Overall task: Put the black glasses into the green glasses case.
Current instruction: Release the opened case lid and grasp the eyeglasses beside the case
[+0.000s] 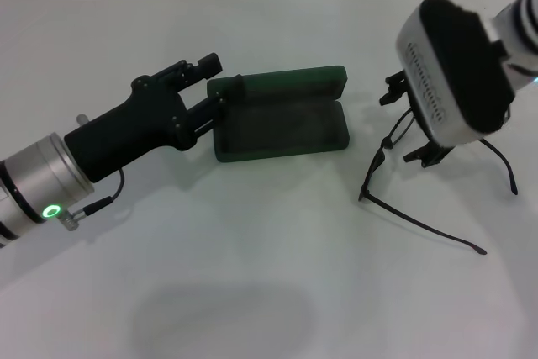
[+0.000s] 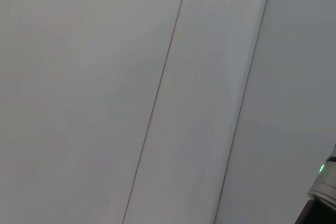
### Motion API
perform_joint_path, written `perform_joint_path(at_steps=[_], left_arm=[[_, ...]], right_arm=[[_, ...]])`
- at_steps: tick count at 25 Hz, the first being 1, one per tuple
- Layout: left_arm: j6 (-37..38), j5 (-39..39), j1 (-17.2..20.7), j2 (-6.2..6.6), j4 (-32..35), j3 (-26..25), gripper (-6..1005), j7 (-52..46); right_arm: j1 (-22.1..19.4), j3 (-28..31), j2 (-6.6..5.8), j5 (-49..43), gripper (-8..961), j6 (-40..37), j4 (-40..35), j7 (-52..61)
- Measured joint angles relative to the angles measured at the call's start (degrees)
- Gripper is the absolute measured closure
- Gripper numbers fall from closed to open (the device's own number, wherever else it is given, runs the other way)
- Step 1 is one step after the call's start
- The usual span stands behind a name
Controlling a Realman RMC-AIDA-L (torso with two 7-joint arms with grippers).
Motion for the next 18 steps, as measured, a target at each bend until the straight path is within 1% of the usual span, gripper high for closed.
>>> perform_joint_path(at_steps=[5,10,18], left_arm=[[0.01,0.03,-0.11,0.00,-0.14,0.27,454,0.25],[0.04,0.03,-0.14,0.00,-0.14,0.36,455,0.30],[-0.59,0.02,-0.06,0.09,-0.12,0.38,455,0.34]], right_arm=[[0.35,-4.89,0.07,-0.02,195,3.75,2.10,-0.01],[0.79,-7.76,0.25,-0.47,207,7.95,4.73,0.01],[0.63,-11.86,0.35,-0.75,227,14.44,6.31,0.05]])
